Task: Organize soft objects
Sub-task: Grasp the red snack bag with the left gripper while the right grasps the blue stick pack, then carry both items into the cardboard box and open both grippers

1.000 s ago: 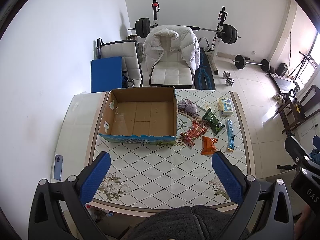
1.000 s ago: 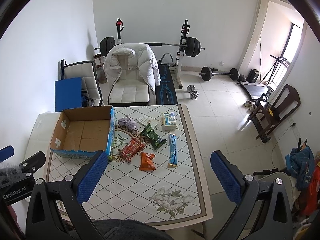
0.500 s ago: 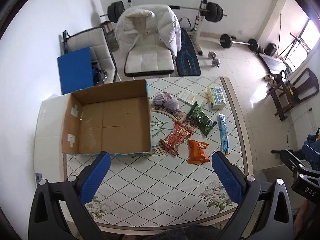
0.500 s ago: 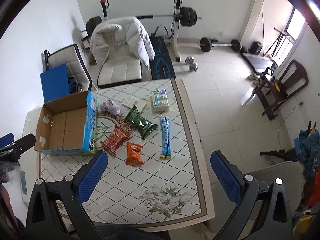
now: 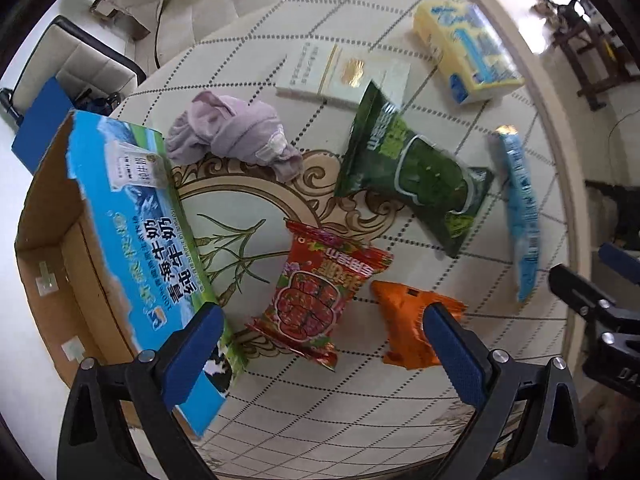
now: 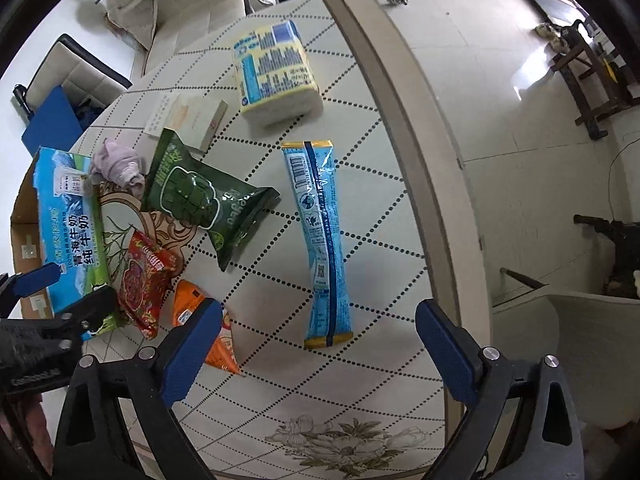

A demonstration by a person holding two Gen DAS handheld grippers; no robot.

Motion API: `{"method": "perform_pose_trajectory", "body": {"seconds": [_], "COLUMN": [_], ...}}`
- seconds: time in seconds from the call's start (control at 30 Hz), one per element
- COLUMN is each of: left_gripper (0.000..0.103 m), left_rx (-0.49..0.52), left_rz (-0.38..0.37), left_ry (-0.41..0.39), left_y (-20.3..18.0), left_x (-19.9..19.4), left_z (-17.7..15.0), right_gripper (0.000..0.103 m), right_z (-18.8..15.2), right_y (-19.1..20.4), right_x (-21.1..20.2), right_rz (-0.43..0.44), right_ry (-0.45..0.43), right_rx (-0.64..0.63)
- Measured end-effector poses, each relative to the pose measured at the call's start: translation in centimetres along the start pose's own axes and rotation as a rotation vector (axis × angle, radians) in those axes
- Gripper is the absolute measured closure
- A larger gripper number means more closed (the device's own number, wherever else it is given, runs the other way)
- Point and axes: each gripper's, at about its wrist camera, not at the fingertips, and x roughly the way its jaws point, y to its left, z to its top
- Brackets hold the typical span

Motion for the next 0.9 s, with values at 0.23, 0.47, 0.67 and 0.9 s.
{"method": "perform_pose_trajectory", "body": {"seconds": [0.23, 0.47, 0.67, 0.9], "left_gripper": [0.001, 0.054, 0.05, 0.059], "left_rx": [0.143, -0.072, -0.193, -0.165], "left_rz": [0.115, -0.031, -0.151, -0.122], "left_ry": [0.162, 0.184, 0.203, 0.133], "left_y": [-1.0, 1.4, 4.2, 3.8], "left_x": [5.7, 5.3, 3.2, 3.8], "left_z": [1.0, 0.6, 0.4, -1.6], "right_gripper": [0.021, 0.08, 0.082, 0.075], "right_z": [1.2, 1.6, 1.9, 2.4], "right_y": [0.4, 0.1, -0.9, 0.4], "right_x": [3.9, 5.7, 6.2, 7.8], "right_rz": [-0.006, -0.014, 0.024, -0.032], "right_ry": [0.073, 0.132, 0.142, 0.152], "right_rx": [-0.043, -0.031, 0.017, -0.016]}}
